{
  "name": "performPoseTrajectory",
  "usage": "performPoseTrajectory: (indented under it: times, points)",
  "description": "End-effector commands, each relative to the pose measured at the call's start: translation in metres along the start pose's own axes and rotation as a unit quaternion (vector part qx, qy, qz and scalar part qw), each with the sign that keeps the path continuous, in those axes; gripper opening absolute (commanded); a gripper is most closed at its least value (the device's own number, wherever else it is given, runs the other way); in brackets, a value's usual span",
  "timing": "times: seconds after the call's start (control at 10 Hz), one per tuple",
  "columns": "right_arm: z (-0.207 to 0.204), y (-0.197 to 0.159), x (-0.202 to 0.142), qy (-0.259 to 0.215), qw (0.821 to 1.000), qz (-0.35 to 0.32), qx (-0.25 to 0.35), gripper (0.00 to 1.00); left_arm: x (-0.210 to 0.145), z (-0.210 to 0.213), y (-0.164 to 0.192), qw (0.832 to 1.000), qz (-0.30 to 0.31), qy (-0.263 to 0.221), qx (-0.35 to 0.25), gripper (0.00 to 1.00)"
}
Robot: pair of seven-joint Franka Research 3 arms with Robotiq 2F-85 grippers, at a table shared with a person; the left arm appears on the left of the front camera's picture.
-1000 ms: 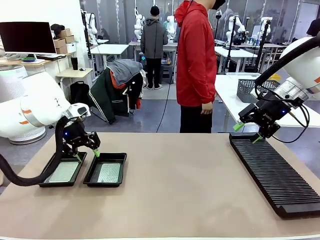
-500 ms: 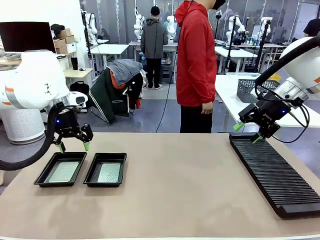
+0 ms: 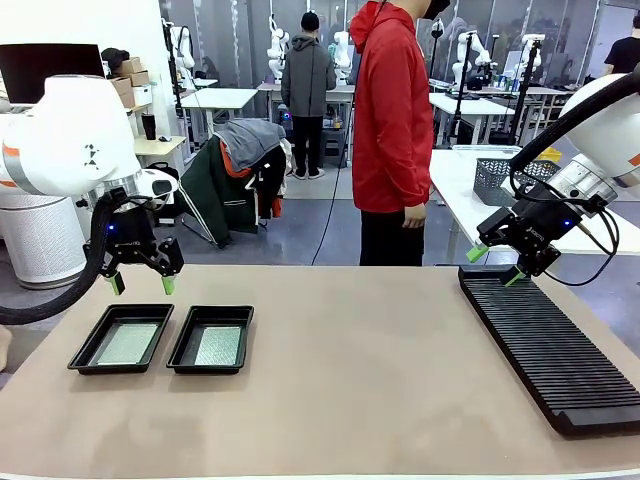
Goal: Inspect and transfer BCBs to ESD trays.
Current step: Pick up the ESD tray and place it on the left side of the table.
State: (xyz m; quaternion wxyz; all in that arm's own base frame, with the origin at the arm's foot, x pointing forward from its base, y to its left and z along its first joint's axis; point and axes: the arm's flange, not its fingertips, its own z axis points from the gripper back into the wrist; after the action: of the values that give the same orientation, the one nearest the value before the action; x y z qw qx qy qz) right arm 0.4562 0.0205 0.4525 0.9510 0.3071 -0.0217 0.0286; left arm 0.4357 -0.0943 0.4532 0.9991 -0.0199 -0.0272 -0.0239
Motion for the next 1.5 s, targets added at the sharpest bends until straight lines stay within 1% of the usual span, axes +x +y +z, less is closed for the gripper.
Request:
performPoseTrajectory:
  times: [0.0,0.1,1.4]
  points:
    - [0.0005,0.0019,-0.0001,-0.005,1.0,-0.01,-0.008,1.0,0.0018,0.0016,-0.0026,1.0,0.001,0.006,0.013,0.93]
    - [0.0005,0.0019,-0.0001,-0.005,1.0,-0.01,-0.008,1.0,0.0,0.0,0.0,1.0,0.0,0.0,0.0,0.93]
    - [0.0005,0.0019,-0.0001,-0.005,1.0,-0.01,-0.008,1.0,0.0,0.0,0.0,1.0,0.0,0.0,0.0,0.93]
